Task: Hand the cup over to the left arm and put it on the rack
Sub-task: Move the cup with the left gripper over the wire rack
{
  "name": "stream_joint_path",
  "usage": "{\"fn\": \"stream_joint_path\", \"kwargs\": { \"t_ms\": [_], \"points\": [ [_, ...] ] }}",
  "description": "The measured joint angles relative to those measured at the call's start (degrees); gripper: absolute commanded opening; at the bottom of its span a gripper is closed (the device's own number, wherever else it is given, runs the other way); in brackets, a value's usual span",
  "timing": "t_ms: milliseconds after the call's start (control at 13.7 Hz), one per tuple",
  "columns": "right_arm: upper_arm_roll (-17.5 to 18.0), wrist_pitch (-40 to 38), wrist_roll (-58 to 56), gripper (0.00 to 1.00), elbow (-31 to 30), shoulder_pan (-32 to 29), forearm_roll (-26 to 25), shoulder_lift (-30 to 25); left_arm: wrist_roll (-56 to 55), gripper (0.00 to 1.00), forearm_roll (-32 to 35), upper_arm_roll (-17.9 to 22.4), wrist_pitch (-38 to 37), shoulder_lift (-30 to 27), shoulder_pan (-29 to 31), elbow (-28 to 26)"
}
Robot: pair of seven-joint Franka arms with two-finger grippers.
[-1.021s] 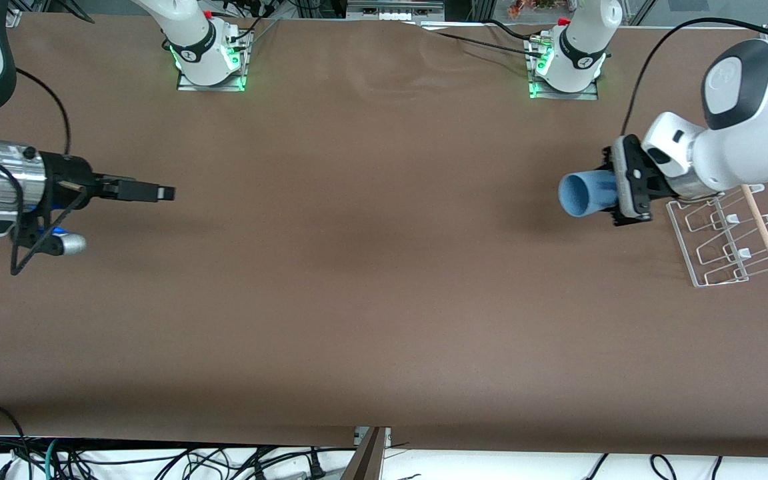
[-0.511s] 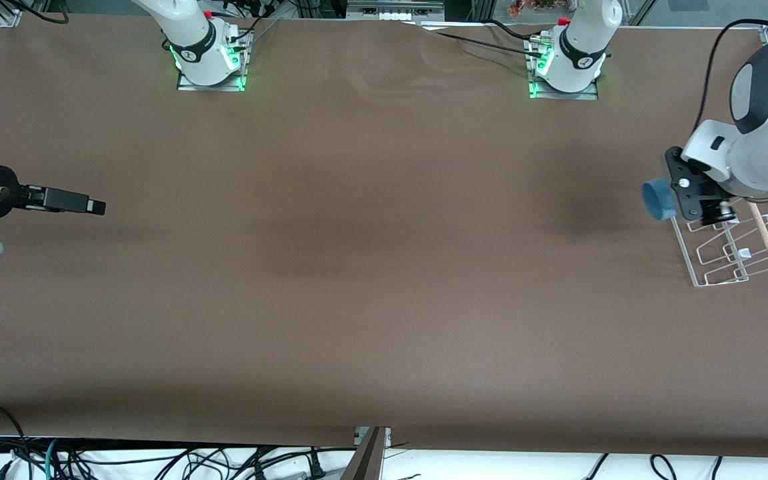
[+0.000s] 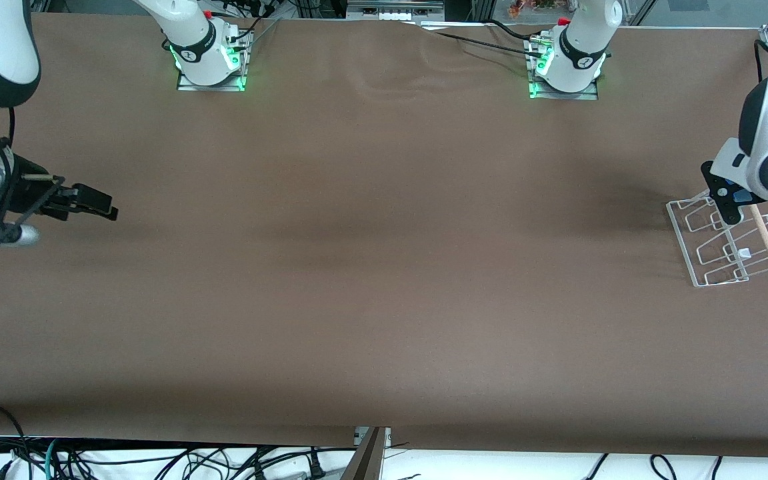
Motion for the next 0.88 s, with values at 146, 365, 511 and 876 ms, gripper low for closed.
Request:
{"fn": "stream_joint_path", "kwargs": {
  "t_ms": [146, 365, 511, 876],
  "points": [
    [0.6, 1.7, -0.2, 0.99, -4.1, -0.6, -0.9, -3.7, -0.5, 0.0, 8.5, 0.0, 1.8, 0.0, 0.3, -3.7],
    [1.6, 1.9, -0.6, 0.99, -6.9, -1.1, -1.0, -7.0, -1.7, 0.0, 20.0, 0.0, 5.3, 0.1, 0.7, -10.0],
    [4.4, 1.8, -0.6, 0.99, -8.1, -1.7, -1.0, -8.5, -4.3, 0.0, 25.2, -0.1, 7.9, 0.1, 0.7, -13.6],
    [6.5, -0.9, -0.6, 0.99, -9.1, -1.8, -3.6, -10.0, -7.2, 0.0, 28.9, -1.8, 9.2, 0.6, 0.6, -15.6]
  ]
}}
